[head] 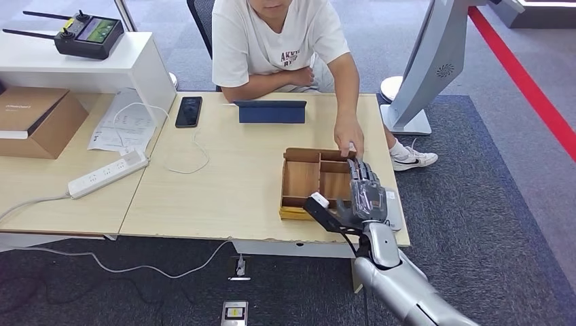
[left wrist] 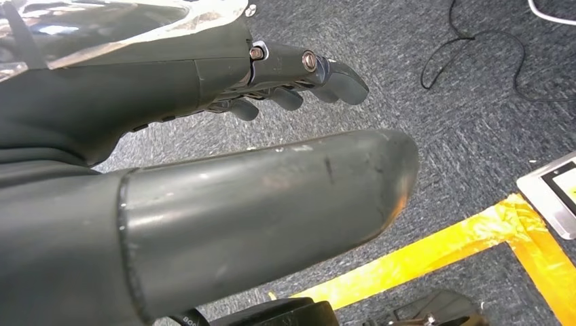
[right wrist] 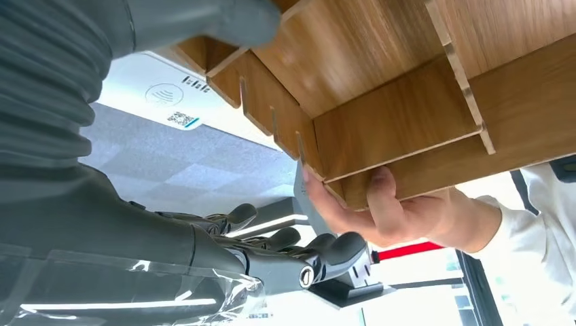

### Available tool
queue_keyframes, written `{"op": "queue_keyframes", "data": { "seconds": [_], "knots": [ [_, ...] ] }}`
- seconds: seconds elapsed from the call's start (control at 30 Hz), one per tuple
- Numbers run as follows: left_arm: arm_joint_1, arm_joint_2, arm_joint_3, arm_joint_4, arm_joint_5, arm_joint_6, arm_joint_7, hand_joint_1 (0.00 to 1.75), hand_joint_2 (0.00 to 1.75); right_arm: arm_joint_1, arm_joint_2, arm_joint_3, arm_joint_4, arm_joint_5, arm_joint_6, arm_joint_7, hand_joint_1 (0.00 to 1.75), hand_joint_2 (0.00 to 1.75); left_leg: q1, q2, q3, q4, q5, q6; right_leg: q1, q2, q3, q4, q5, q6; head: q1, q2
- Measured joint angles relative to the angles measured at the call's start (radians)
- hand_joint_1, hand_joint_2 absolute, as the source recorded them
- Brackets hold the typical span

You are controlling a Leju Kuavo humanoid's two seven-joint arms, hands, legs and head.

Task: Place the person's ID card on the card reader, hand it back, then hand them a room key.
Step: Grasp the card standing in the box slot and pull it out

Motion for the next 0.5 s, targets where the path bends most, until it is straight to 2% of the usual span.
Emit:
{"op": "queue_keyframes", "data": {
  "seconds": [0.5],
  "knots": [
    [0.0, -0.004, 0.0, 0.0, 0.004, 0.002, 0.0, 0.0, 0.0, 0.006, -0.021, -0.022, -0.089, -0.039, -0.031, -0.005, 0.0, 1.75, 0.0, 0.0, -0.001, 0.0, 0.0, 0.0, 0.0, 0.0, -0.001, 0.0, 0.0, 0.0, 0.0, 0.0]
  ]
}}
